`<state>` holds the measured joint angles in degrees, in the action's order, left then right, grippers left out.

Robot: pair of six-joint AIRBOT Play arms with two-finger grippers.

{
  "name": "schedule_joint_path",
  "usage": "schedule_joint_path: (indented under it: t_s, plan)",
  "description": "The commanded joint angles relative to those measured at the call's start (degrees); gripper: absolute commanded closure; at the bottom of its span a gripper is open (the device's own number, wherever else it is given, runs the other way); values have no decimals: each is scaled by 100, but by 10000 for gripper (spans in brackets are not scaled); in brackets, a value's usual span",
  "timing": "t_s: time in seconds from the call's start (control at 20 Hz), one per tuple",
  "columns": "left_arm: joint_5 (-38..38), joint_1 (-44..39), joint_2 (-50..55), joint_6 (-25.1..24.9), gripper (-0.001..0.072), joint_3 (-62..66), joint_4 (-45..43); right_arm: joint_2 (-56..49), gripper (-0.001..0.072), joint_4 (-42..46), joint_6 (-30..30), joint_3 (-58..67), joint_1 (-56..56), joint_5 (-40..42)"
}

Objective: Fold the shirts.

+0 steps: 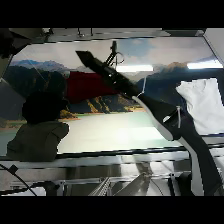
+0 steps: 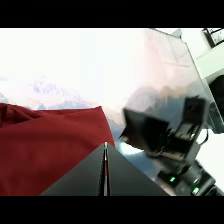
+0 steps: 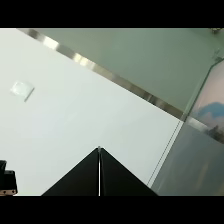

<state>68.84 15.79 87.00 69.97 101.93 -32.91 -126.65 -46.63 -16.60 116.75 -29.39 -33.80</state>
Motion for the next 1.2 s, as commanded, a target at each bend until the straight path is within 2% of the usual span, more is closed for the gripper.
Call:
schedule_joint_path:
  t_s: [0.0, 0.05, 0.15, 0.2, 0.25, 0.3, 0.35, 0.4, 0.55, 0.65, 0.75, 0.9, 1.15]
  plan:
    - [203, 7, -7, -68, 690, -31, -4, 555, 699, 3593, -2957, -2, 846, -581]
    - [284, 7, -4, -131, 690, -31, -11, 748, 698, 4852, -3947, -2, 1154, -918]
    - [466, 4, -7, -160, 691, -31, -7, 1078, 699, 6730, -5263, -2, 1766, -1827]
    - [507, 0, -4, -160, 691, -33, -9, 1187, 698, 7313, -5633, -2, 2072, -2365]
    - [518, -2, -4, -160, 691, -33, -7, 1226, 686, 7630, -5740, -2, 2345, -2839]
    - [501, -2, -4, -160, 691, -33, -7, 1213, 482, 7829, -5882, -9, 2592, -3187]
    - [496, 0, -4, -157, 691, -33, -7, 1178, 183, 8019, -6039, -63, 2820, -3397]
    - [498, 0, -4, -157, 691, -33, -7, 1130, 123, 8065, -6083, -173, 2988, -3464]
    - [501, 0, -4, -157, 691, -33, -4, 767, 110, 8142, -5908, -271, 3121, -3480]
    - [549, 0, -4, -155, 691, -33, -4, 400, 11, 8135, -5880, -269, 2988, -3429]
    - [562, 0, -4, -155, 691, -33, -4, 11, 11, 7973, -5877, -269, 2771, -3244]
    - [560, 0, -4, -157, 691, -33, -7, -483, 12, 7156, -5571, -267, 2411, -2787]
    - [560, 0, -4, -160, 691, -33, -9, -872, 12, 6400, -5410, -229, 1919, -2186]
